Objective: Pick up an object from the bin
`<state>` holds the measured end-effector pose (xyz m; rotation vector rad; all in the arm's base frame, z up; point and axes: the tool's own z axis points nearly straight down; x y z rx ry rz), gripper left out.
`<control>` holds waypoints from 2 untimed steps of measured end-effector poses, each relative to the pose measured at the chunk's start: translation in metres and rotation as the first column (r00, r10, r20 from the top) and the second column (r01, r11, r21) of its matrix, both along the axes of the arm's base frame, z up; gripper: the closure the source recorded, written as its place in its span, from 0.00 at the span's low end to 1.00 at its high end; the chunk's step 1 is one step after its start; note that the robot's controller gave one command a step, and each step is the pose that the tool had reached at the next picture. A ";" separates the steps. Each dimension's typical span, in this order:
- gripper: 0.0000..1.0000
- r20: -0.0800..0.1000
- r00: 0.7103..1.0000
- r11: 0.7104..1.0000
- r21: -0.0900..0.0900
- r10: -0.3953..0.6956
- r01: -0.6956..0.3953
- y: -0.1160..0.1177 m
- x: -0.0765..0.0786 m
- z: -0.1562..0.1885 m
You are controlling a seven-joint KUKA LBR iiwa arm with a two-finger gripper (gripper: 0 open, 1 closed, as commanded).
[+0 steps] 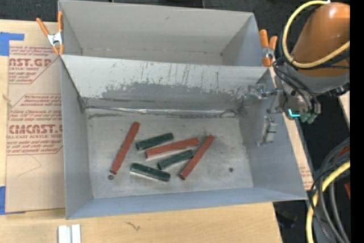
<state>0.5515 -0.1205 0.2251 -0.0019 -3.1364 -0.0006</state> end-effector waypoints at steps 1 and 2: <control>0.00 0.008 1.000 1.000 -0.001 0.002 -0.002 0.001 0.002 0.004; 0.00 0.010 0.995 0.995 -0.002 0.100 -0.100 0.034 -0.002 -0.063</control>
Offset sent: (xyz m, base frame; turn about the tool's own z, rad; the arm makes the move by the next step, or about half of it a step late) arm -0.0077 0.0791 -0.1551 -0.2366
